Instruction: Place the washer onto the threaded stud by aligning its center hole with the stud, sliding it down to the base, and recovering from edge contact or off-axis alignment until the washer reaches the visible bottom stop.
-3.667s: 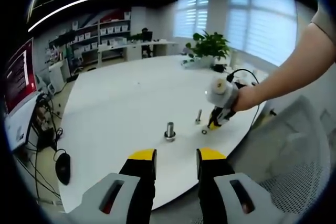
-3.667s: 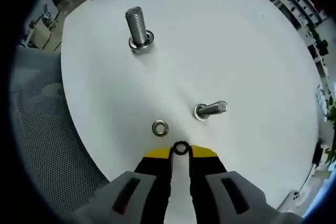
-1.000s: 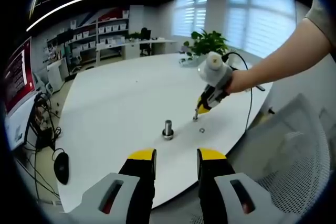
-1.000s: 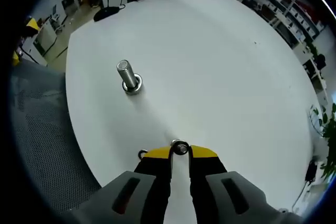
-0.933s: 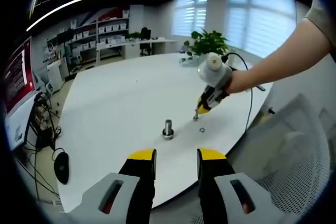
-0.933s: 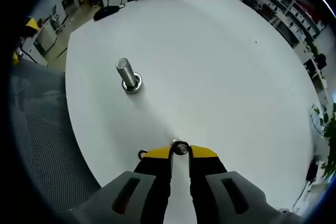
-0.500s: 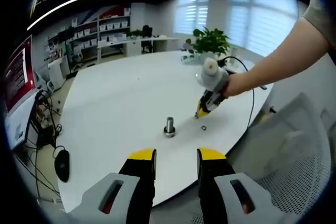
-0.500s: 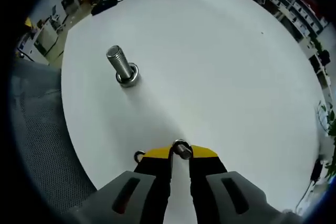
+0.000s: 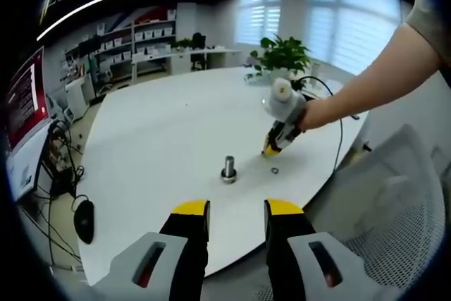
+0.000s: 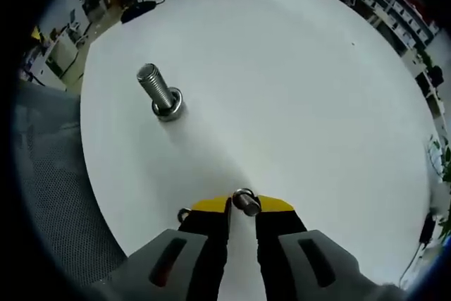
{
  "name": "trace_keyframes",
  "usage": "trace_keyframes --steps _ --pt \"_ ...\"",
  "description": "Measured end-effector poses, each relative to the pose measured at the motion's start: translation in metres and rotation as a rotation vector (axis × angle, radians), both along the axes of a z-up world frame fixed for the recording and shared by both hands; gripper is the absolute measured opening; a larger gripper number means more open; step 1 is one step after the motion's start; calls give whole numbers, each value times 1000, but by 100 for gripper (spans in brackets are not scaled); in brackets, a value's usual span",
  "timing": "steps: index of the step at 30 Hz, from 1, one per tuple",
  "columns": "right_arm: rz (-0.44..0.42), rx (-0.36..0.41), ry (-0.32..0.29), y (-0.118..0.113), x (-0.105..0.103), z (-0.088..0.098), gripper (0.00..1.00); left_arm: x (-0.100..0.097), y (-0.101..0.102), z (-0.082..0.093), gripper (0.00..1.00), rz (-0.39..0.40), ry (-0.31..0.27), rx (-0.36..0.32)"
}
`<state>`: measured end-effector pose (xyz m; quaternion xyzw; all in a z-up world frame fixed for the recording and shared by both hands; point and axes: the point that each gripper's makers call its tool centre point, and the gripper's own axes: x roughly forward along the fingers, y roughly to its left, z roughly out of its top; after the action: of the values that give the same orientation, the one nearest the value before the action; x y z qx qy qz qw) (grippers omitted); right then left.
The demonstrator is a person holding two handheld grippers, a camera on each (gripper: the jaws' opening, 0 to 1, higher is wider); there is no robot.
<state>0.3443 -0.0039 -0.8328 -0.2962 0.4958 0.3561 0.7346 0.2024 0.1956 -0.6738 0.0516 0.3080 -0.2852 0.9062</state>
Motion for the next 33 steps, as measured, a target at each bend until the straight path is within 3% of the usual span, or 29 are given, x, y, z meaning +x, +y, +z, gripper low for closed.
trace_keyframes --steps 15,22,28,33 --pt "-27 5 -9 -10 -7 3 19 -1 0 1 29 -2 -3 -1" --pt "-38 13 6 -12 -25 1 21 -1 -2 1 29 -10 -6 -4" --pt "36 -21 23 -8 -46 -5 22 -1 -2 2 29 -12 -9 -2" --pt "29 1 31 -2 -51 -5 22 -2 -3 2 29 -19 -10 0"
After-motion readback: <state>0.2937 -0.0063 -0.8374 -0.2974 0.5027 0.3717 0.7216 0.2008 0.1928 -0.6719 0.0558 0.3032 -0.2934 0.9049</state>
